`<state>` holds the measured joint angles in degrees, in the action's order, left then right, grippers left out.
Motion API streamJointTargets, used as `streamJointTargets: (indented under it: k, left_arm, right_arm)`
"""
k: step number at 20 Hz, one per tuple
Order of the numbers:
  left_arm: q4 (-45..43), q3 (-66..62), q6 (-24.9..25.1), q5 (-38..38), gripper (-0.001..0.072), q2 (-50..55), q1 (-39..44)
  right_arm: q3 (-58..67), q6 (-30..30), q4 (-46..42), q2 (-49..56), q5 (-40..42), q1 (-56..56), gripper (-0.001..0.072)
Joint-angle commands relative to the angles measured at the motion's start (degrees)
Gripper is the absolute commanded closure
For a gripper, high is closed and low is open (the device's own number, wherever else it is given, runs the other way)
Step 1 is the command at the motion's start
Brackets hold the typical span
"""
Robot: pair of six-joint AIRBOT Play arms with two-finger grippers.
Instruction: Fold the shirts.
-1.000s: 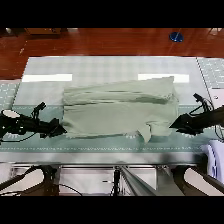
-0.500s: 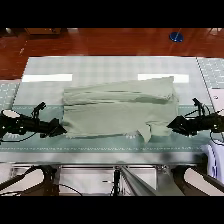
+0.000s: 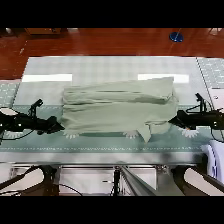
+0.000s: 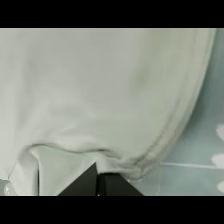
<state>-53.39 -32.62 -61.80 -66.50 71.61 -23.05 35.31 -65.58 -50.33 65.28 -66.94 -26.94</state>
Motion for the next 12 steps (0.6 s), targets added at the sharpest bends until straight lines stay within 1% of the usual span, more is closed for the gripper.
streamJointTargets:
  k: [1,3,4,8,11,12]
  left_arm:
    - [7.23,-6.82,2.16,-9.05,0.068,-1.25,-1.27]
    - [11.37,-11.47,2.12,-9.7,0.068,-1.95,-1.14]
    - [14.14,-13.29,2.12,-9.31,0.068,-1.79,-1.14]
    - [23.45,-17.55,1.95,-5.01,0.068,-0.98,-0.39]
    - [24.72,-21.86,1.62,-2.71,0.068,2.08,1.05]
    - [24.72,-23.82,0.59,-2.49,0.068,4.15,1.7]
  right_arm:
    - [5.79,0.33,0.68,-5.42,-0.13,-0.04,0.0681]
    - [10.14,-0.35,2.21,-6.43,1.4,-0.02,0.0682]
    - [11.41,-0.35,4.31,-6.01,2.21,-0.02,0.0682]
    - [14.58,-0.31,11.76,-0.92,4.66,0.85,0.0683]
    - [18.53,-0.37,12.09,4.17,8.79,4.61,0.0683]
    - [20.48,-0.55,12.09,6.1,9.9,6.1,0.0682]
